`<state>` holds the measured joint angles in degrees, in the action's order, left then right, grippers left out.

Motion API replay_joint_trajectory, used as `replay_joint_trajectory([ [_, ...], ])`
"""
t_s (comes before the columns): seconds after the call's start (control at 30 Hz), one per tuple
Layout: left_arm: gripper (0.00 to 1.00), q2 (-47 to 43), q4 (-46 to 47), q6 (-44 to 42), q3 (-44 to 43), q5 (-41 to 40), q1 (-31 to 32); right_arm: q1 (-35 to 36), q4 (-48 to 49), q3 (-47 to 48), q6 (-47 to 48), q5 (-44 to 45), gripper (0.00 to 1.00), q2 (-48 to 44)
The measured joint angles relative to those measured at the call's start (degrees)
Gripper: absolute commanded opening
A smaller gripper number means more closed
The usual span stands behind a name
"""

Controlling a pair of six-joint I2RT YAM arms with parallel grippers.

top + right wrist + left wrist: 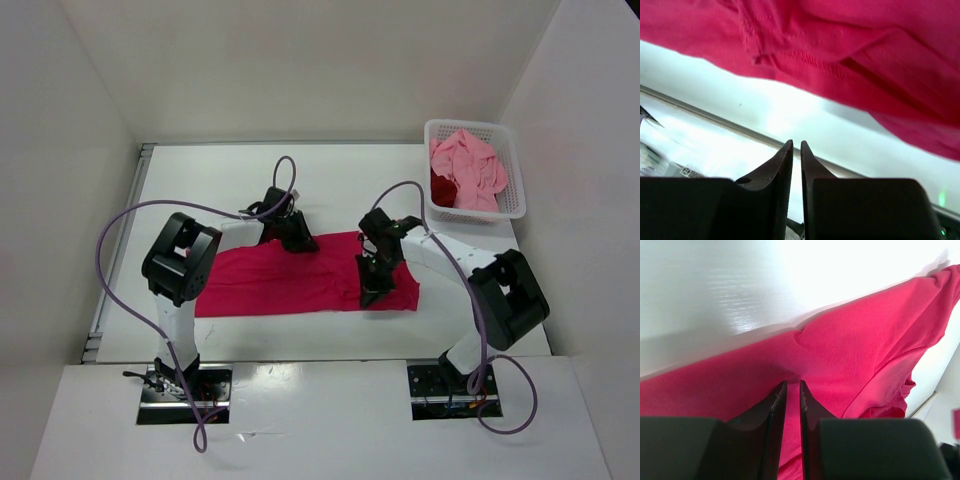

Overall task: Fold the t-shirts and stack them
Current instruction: Fold the other side of the tshirt into a rectangle

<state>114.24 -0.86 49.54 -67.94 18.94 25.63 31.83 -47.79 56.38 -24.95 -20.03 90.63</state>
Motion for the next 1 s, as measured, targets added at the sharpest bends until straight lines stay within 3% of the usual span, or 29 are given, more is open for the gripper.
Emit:
replay_joint_trajectory([
  [0.17, 0.23, -0.24, -0.13, -0.11, 0.09, -0.04, -0.22, -1.79, -1.4, 4.44, 0.42, 2.12, 0.16, -0.79],
  [0.33, 0.23, -2.93, -1.07, -0.33, 2.47, -0.96, -0.52, -2.62, 2.32, 6.38, -0.07, 3.76, 0.3, 0.92],
  [0.47, 0.23, -6.62, -1.33, -0.09, 6.36, -1.22, -0.7, -2.62, 4.31, 6.38, -0.26, 4.85, 0.33, 3.48],
  [0.73, 0.23, -15.32, -2.05, 0.07, 11.08, -1.29, -0.74, 1.42, 6.93, 6.97, -1.38, 2.89, 0.33, 7.26],
  [0.8, 0.23, -17.31, -1.88, 0.09, 11.74, -1.29, -0.74, 2.23, 7.82, 6.99, -2.03, 2.4, 0.38, 7.34],
  [1.0, 0.23, -18.56, -1.05, 0.31, 14.34, -1.27, -0.74, 2.4, 9.75, 6.99, -3.08, 1.84, 0.38, 8.02],
])
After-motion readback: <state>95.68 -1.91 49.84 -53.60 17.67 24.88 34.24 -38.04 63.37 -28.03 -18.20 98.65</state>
